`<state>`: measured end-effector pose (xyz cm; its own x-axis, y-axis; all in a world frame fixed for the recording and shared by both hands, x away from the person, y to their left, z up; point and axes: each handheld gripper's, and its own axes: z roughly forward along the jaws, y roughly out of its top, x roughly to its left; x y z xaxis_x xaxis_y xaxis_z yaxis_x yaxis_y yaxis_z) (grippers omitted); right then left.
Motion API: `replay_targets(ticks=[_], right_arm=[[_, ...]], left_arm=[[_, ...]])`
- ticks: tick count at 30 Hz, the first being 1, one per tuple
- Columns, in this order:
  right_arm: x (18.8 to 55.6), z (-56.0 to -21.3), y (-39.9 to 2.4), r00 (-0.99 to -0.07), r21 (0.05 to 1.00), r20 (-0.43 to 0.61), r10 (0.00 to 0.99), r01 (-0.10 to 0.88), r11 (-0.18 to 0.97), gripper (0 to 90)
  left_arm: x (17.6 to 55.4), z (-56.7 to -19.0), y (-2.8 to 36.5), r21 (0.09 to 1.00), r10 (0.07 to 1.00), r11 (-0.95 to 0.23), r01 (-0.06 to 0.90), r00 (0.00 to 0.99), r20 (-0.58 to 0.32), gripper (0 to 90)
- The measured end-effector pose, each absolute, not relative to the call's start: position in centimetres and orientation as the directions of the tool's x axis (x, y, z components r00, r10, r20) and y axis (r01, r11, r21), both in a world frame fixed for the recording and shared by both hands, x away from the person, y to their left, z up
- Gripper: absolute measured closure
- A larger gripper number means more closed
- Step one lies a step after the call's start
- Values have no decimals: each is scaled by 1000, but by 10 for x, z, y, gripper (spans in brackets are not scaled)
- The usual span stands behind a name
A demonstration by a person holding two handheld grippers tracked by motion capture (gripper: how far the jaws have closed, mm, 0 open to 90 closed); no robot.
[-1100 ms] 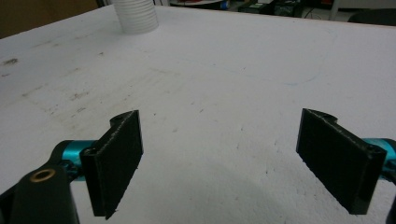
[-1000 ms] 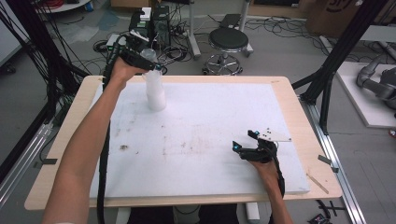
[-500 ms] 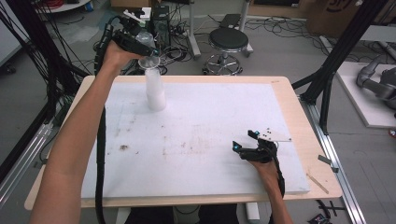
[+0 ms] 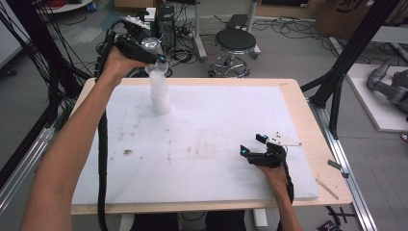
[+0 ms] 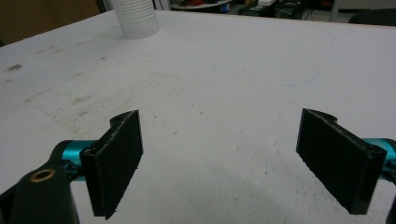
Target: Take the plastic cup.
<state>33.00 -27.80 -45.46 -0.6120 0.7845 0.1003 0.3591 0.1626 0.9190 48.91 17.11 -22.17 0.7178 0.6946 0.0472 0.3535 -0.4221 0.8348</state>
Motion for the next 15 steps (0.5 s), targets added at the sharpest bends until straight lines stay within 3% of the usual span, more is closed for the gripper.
replay_targets(ticks=[7,15], right_arm=[[331,-455,-279,-611,918,113,783,366,153,146],[331,-455,-278,-612,916,103,784,366,165,146]], left_arm=[[449,-238,162,863,594,-427,270,803,43,347],[399,-261,165,925,464,-348,153,885,28,348]])
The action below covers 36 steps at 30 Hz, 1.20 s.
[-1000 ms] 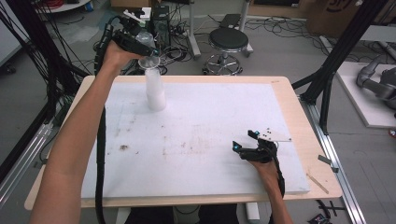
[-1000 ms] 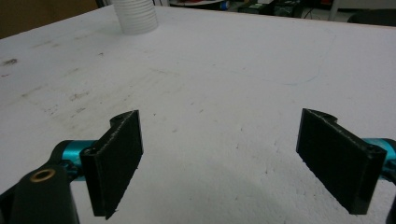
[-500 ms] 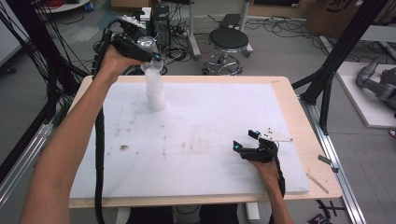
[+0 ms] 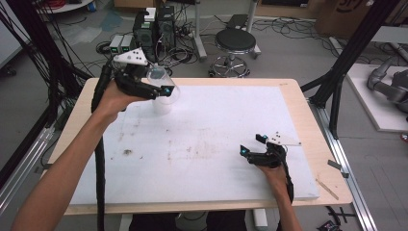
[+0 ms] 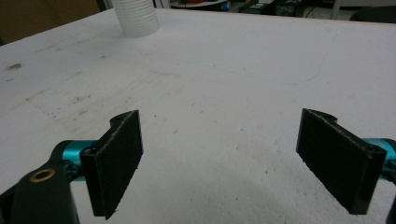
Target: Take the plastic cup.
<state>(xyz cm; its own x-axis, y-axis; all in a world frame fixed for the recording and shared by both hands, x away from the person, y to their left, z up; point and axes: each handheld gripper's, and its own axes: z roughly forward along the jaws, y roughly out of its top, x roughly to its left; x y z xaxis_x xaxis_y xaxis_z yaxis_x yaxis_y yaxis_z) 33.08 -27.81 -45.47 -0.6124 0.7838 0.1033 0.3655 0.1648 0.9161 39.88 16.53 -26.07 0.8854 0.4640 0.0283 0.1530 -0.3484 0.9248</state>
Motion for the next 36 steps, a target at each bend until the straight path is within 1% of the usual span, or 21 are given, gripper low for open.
replay_targets(ticks=[7,9,18,23,30,31,33,36], right_arm=[[330,-455,-277,-615,916,91,784,361,177,146],[331,-455,-277,-613,915,95,784,364,174,146],[331,-455,-276,-617,914,90,782,364,181,146],[331,-455,-276,-618,914,90,781,363,182,146],[330,-455,-275,-621,915,77,780,355,192,146],[330,-455,-275,-621,915,76,780,355,193,146],[330,-454,-275,-625,913,75,777,357,199,146],[329,-455,-274,-629,915,60,775,344,209,146]], left_arm=[[366,-284,167,954,413,-282,106,911,21,349],[358,-292,165,964,393,-246,105,920,0,349],[330,-329,151,980,282,-184,70,959,-16,349],[326,-346,148,983,237,-171,65,971,-23,347],[324,-365,148,987,208,-145,69,977,-37,347],[325,-368,148,988,204,-137,71,978,-42,348],[327,-371,148,983,211,-169,77,977,-40,347],[327,-372,150,985,214,-147,85,975,-52,347]])
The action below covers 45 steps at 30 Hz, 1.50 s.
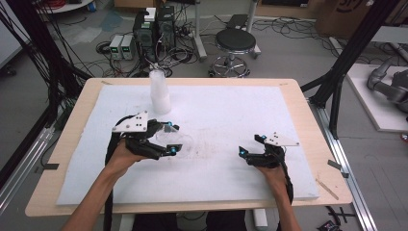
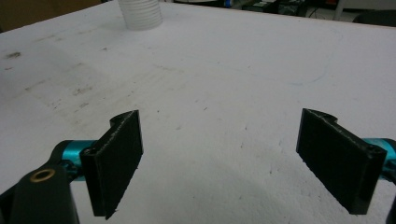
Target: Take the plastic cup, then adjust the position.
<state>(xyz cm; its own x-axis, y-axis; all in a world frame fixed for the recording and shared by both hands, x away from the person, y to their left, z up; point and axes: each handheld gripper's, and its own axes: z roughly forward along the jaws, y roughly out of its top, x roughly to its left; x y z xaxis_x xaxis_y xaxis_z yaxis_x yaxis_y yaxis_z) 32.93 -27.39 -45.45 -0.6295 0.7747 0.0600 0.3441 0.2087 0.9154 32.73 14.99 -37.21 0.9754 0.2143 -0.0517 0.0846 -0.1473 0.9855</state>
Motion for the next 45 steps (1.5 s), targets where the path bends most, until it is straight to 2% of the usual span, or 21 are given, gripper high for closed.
replay_targets(ticks=[9,13,21,27,36,45], right_arm=[[331,-454,-274,-644,908,74,761,359,215,146],[333,-453,-274,-678,906,92,729,360,220,149],[326,-422,-254,-849,941,110,516,256,220,149],[323,-399,-232,-932,954,92,351,184,238,149],[324,-366,-194,-980,955,50,191,103,278,149],[330,-362,-167,-993,958,50,109,79,277,149]], left_arm=[[328,-372,154,986,213,-143,81,976,-49,348],[326,-371,156,989,212,-117,85,975,-59,349],[325,-373,155,991,196,-94,91,978,-71,349],[324,-373,151,993,177,-89,84,982,-67,349],[320,-371,145,994,155,-82,75,986,-62,350],[318,-374,136,993,136,-87,82,988,-70,349]])
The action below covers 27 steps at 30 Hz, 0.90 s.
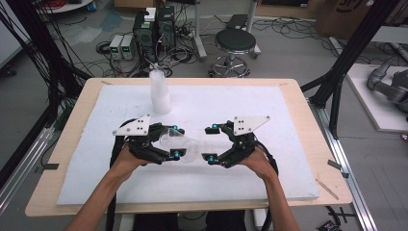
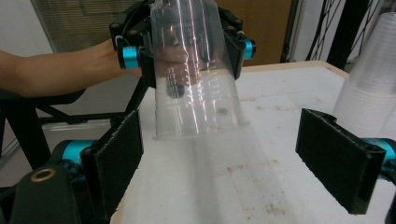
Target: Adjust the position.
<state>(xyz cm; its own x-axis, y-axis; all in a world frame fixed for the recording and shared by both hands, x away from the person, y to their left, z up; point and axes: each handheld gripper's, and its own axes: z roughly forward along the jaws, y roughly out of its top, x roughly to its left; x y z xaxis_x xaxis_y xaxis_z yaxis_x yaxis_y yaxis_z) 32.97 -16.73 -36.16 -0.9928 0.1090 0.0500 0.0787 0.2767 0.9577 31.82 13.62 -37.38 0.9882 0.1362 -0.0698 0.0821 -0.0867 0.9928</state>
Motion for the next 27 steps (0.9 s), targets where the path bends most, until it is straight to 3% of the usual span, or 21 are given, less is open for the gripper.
replay_targets(ticks=[27], right_arm=[[327,-371,-123,-1000,957,20,20,25,288,163]], left_arm=[[318,-375,130,995,102,-41,86,991,-82,350]])
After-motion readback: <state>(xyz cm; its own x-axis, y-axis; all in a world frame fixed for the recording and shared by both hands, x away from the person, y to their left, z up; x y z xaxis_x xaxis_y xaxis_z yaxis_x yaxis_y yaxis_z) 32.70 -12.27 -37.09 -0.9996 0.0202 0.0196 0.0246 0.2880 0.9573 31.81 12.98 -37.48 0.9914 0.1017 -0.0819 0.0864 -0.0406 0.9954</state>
